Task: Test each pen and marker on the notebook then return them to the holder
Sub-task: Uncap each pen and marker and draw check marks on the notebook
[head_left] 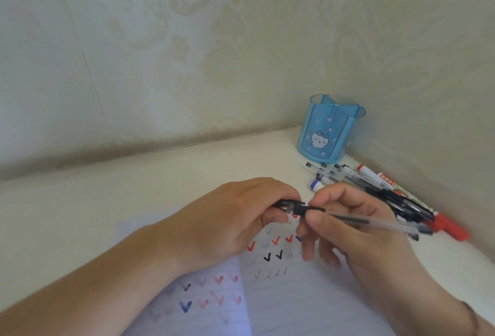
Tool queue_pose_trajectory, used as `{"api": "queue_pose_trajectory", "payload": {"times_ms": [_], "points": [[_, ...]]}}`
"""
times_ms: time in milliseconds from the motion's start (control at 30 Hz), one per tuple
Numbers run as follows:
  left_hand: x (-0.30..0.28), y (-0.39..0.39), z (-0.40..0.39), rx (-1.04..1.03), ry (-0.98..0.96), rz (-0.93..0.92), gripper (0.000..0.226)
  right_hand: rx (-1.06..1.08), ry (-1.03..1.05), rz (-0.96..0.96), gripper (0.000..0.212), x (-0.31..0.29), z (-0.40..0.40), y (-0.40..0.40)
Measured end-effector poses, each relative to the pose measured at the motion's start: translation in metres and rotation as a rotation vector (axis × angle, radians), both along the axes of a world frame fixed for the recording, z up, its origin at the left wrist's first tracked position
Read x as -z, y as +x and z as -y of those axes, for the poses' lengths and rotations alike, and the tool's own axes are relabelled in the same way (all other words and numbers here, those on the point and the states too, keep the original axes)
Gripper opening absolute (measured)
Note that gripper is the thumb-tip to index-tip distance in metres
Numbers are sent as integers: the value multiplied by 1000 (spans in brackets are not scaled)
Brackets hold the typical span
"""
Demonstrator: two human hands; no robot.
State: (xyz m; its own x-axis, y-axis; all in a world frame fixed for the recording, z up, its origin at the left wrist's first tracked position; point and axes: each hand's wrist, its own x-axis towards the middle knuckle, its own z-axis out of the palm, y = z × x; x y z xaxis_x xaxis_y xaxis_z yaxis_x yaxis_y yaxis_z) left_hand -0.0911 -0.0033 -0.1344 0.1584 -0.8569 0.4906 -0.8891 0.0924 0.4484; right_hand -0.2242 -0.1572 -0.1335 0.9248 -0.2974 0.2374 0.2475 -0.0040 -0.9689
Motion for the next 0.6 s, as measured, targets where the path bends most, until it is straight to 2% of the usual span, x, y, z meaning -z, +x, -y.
{"api": "queue_pose_trajectory", "payload": {"times_ms": [167, 233, 367, 500, 533, 600], "points": [[-2, -13, 0, 80, -24, -142, 24, 109, -22, 174, 41, -5, -13, -2], [3, -15, 2, 68, -71, -154, 26, 146, -35, 187, 42, -4, -17, -2], [9, -15, 3, 122, -85, -197, 24, 179, -177, 247, 30, -3, -19, -2], [3, -15, 2, 133, -67, -273, 21, 185, -248, 216, 35, -3, -14, 5], [0, -15, 1, 109, -39, -283, 24, 183, -275, 254, 35, -4, -11, 6], [-5, -11, -2, -18, 58, -238, 43, 225, -320, 291, 28, -10, 0, 5]]}}
